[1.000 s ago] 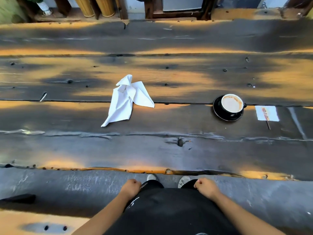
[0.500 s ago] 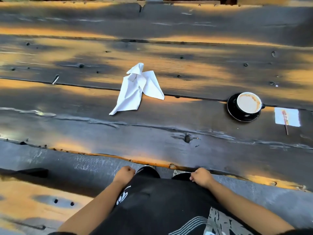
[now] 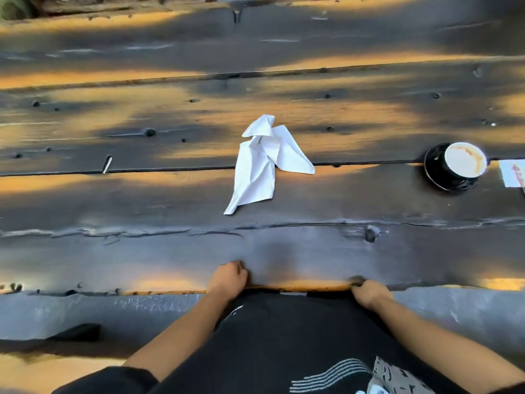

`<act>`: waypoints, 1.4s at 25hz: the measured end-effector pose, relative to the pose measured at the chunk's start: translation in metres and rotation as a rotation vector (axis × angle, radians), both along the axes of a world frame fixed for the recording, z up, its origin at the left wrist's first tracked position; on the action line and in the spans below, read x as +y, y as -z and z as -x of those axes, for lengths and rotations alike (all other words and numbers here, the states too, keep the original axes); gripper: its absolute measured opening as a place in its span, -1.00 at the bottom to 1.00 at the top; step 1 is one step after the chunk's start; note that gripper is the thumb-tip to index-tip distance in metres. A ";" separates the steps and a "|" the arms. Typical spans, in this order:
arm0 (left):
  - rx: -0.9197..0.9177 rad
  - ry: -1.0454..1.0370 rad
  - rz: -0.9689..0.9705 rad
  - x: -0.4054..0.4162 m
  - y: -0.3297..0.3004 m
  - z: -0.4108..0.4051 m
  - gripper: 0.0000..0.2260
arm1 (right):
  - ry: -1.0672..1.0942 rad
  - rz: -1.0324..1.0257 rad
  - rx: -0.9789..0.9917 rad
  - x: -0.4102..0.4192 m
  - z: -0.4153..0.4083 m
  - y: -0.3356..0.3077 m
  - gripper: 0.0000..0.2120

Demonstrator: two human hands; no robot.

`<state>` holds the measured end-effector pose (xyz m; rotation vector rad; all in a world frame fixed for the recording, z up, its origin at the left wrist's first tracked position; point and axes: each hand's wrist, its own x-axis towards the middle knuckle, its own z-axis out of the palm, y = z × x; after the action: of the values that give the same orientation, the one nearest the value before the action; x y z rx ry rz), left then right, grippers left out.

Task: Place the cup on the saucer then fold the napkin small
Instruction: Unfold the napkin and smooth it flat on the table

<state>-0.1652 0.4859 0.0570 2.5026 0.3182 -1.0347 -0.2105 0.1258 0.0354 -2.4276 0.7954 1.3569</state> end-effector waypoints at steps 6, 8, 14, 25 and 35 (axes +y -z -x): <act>0.016 -0.073 0.025 0.047 0.011 -0.024 -0.81 | -0.048 -0.050 -0.058 0.064 -0.026 -0.010 -0.65; 0.000 -0.118 0.028 0.048 0.012 -0.032 -0.82 | -0.027 -0.152 -0.098 0.081 -0.046 -0.012 -0.71; -0.027 -0.281 0.079 0.043 0.009 -0.068 -0.81 | 0.020 -0.251 -0.234 0.098 -0.106 -0.010 -0.77; -0.520 -0.253 0.176 -0.018 -0.024 -0.258 -0.68 | 0.116 -0.168 -0.649 0.076 -0.266 -0.012 -0.69; -0.682 0.095 0.195 -0.049 -0.010 -0.350 -0.76 | -0.296 -0.109 -0.623 0.072 -0.302 0.008 -0.66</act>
<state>0.1851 0.4373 0.0666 2.5247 -0.1039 -0.1818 0.0919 0.1983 0.0276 -2.7101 0.2055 0.6113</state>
